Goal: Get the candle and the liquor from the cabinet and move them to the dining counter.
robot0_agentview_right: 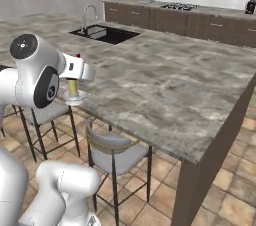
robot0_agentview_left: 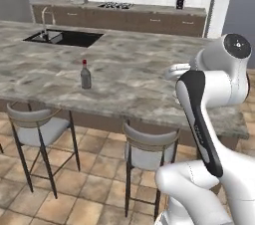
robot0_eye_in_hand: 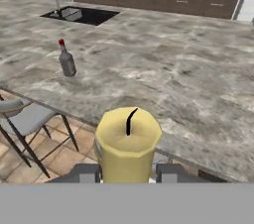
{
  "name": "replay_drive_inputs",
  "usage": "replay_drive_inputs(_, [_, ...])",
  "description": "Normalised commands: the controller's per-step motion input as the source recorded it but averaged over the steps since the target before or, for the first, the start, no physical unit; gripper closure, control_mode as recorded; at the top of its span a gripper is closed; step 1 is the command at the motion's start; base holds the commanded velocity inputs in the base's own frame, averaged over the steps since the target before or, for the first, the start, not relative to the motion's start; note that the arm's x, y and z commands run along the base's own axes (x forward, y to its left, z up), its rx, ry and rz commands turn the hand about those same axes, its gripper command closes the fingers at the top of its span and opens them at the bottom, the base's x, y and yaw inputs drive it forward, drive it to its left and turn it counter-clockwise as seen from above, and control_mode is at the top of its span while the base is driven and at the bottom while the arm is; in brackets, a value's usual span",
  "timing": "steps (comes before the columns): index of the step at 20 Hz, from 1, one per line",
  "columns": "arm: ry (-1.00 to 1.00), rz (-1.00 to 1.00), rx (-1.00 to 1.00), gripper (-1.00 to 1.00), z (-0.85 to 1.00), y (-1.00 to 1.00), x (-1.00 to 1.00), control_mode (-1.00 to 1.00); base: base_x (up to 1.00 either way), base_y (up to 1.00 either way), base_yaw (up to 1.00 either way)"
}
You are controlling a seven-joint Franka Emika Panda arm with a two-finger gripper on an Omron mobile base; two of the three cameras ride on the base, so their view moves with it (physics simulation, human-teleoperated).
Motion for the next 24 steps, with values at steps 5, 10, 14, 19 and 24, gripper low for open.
replay_drive_inputs(5, [0.0,0.0,0.0,1.0,0.0,0.0,0.0,1.0,0.2,0.88,-0.42])
replay_drive_inputs(10, [0.0,0.0,0.0,1.0,0.0,0.0,0.0,1.0,0.22,0.75,-0.41])
replay_drive_inputs(14, [0.0,0.0,0.0,1.0,0.0,0.0,0.0,1.0,0.26,0.63,-0.39])
replay_drive_inputs(19, [0.0,0.0,0.0,1.0,0.0,0.0,0.0,1.0,0.29,0.41,-0.36])
replay_drive_inputs(24, [0.0,0.0,0.0,1.0,0.0,0.0,0.0,1.0,0.35,0.23,-0.31])
